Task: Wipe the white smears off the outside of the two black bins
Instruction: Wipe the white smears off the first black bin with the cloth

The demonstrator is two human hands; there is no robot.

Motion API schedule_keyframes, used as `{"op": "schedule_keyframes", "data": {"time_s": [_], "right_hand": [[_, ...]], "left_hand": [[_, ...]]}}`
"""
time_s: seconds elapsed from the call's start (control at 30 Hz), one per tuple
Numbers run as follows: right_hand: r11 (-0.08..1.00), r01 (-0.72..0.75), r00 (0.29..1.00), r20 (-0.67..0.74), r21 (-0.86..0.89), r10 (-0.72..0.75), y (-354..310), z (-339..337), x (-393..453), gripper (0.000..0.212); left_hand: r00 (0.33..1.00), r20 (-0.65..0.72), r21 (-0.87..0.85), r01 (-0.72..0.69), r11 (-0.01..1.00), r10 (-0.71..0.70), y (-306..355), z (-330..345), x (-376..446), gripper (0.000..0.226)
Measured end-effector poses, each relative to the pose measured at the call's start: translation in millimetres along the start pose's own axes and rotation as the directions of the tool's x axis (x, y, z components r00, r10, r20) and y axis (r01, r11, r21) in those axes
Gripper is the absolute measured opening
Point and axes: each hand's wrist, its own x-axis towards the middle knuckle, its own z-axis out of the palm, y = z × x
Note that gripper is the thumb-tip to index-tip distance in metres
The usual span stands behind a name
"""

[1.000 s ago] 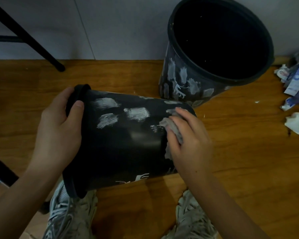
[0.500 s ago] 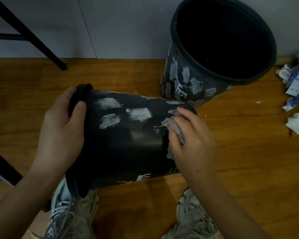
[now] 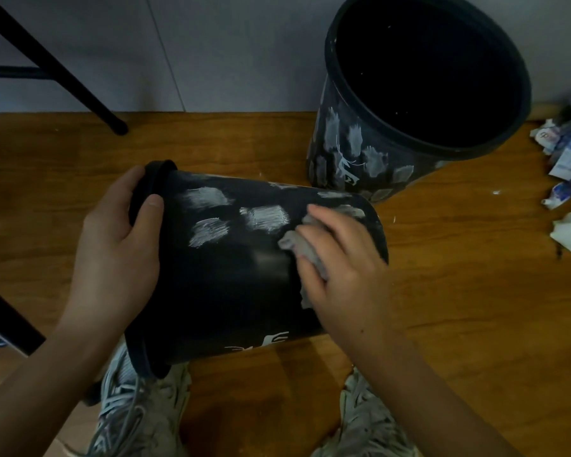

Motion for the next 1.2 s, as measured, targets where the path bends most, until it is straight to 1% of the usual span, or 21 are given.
{"op": "schedule_keyframes", "data": {"time_s": [0.07,0.13,0.17,0.27,0.3,0.33,0.37,0.47,0.53,0.6,0.7,0.77,0.87,0.93,1.0,1.07,1.2], "right_hand": [[0.995,0.101,0.994,0.040,0.024,-0.102,-6.4,0.6,-8.4,0.024],[0.992,0.125,0.991,0.049,0.010,-0.125,3.0,-3.1,-18.2,0.022],[0.996,0.092,0.995,0.030,-0.012,-0.092,11.0,-5.6,-21.3,0.022],[0.995,-0.090,0.995,-0.045,-0.052,0.087,26.3,-9.4,-13.5,0.024],[0.992,-0.117,0.992,-0.047,-0.054,0.114,24.5,-8.2,-7.6,0.025],[0.993,-0.113,0.993,-0.034,-0.047,0.111,19.3,-6.1,-2.1,0.026],[0.996,-0.082,0.997,-0.016,-0.034,0.081,11.4,-3.2,2.4,0.027],[0.998,0.066,0.998,0.016,0.022,-0.067,-7.7,3.9,-2.5,0.024],[0.992,0.119,0.993,0.007,0.038,-0.119,-3.4,0.9,-14.5,0.022],[0.996,0.089,0.996,-0.033,0.003,-0.088,11.8,-5.0,-21.8,0.020],[0.997,-0.059,0.994,-0.100,-0.050,0.053,25.7,-7.8,-16.3,0.018],[0.994,-0.094,0.991,-0.096,-0.050,0.089,18.5,-3.6,-8.0,0.020],[1.000,-0.009,1.000,-0.029,0.004,0.009,-1.8,5.0,-2.3,0.024],[0.997,0.073,0.997,-0.018,0.036,-0.072,-11.8,9.4,-8.7,0.023],[0.993,0.118,0.993,-0.022,0.026,-0.117,-7.2,8.2,-17.9,0.022],[0.998,0.060,0.997,-0.054,-0.015,-0.061,10.3,2.5,-26.4,0.023],[0.983,-0.164,0.975,-0.164,-0.076,0.150,39.5,-6.8,-26.8,0.023]], "left_hand": [[1.000,-0.004,0.006,0.007,1.000,-0.007,-0.9,0.0,-0.6,0.040],[1.000,-0.003,0.006,0.014,1.000,-0.014,-1.5,-0.6,-1.6,0.041],[1.000,-0.002,0.004,0.014,1.000,-0.014,-1.2,-0.5,-2.1,0.042],[1.000,0.001,0.005,0.013,1.000,-0.013,0.7,-0.6,-2.4,0.041],[1.000,0.000,0.006,0.011,1.000,-0.011,1.7,-0.2,-2.5,0.041],[1.000,-0.001,0.009,0.011,1.000,-0.011,2.2,-0.2,-1.9,0.040],[1.000,0.000,0.012,0.011,1.000,-0.011,2.8,-0.1,-1.1,0.039],[1.000,0.012,0.014,0.018,1.000,-0.018,1.4,-2.5,-0.2,0.039],[1.000,0.021,0.005,0.016,1.000,-0.016,1.4,-4.2,-2.6,0.040],[0.999,0.024,0.001,0.025,1.000,-0.025,2.4,-5.0,-4.2,0.043],[0.999,0.033,0.006,0.029,1.000,-0.029,4.8,-3.8,-0.5,0.042],[0.999,0.036,0.004,0.030,1.000,-0.030,6.2,-2.4,4.1,0.040],[0.999,0.034,0.007,0.035,0.999,-0.035,5.8,-2.0,6.9,0.040],[0.999,0.039,-0.002,0.028,1.000,-0.027,6.1,-2.0,5.1,0.040],[0.999,0.037,-0.007,0.027,1.000,-0.026,5.6,-2.7,2.5,0.040],[0.999,0.047,-0.011,0.024,1.000,-0.024,4.9,-3.0,1.1,0.040],[0.999,0.054,-0.011,-0.003,1.000,0.004,8.0,-2.3,2.1,0.037]]}}
